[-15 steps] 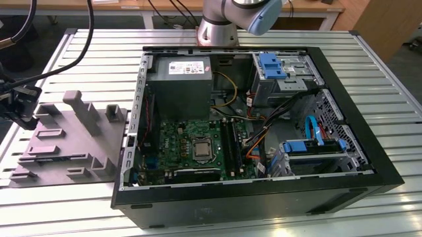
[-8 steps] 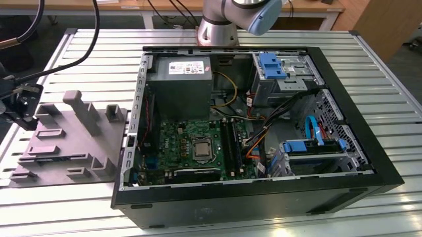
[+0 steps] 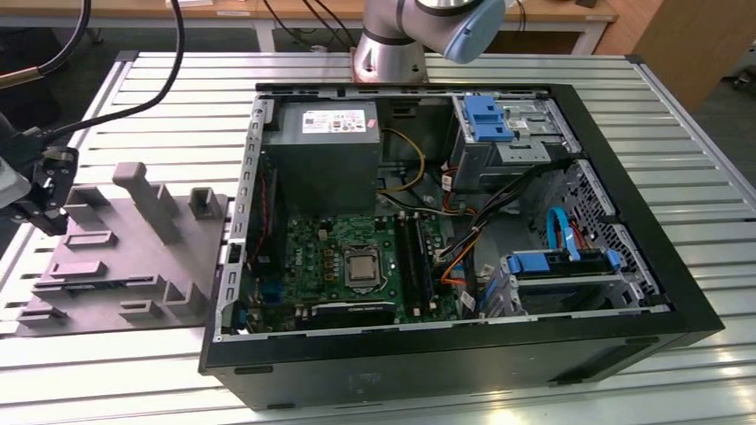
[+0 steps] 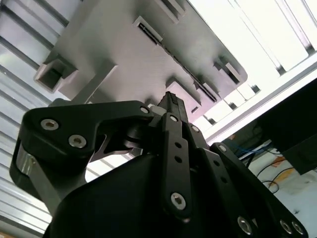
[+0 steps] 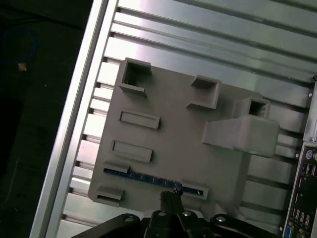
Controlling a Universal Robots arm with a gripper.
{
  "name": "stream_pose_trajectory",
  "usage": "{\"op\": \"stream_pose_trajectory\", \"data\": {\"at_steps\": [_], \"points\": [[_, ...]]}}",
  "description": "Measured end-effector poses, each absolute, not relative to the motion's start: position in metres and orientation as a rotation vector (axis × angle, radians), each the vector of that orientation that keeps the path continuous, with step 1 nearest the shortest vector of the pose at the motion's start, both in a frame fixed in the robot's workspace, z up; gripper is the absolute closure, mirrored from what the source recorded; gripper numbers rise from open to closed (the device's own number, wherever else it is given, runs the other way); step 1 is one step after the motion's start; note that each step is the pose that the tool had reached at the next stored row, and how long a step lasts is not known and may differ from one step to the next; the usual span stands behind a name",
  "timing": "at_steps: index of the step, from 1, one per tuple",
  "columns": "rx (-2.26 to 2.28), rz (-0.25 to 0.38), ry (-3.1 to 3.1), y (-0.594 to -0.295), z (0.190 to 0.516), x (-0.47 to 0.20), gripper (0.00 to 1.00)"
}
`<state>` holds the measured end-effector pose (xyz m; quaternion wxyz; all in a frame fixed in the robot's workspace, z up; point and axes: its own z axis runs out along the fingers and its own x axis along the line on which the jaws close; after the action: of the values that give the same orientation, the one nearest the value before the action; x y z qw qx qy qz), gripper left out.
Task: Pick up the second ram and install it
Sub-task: 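Pick up the second ram and move it above second insertion slot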
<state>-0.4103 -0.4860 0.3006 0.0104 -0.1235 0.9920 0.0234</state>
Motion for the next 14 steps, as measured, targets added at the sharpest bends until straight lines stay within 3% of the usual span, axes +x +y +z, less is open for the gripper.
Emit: {"op": "stream_pose_trajectory", "data": {"at_steps": [14], "points": [[-0.779,0.077,3.027,-0.486,0.2957,-0.4102,0.89]]}}
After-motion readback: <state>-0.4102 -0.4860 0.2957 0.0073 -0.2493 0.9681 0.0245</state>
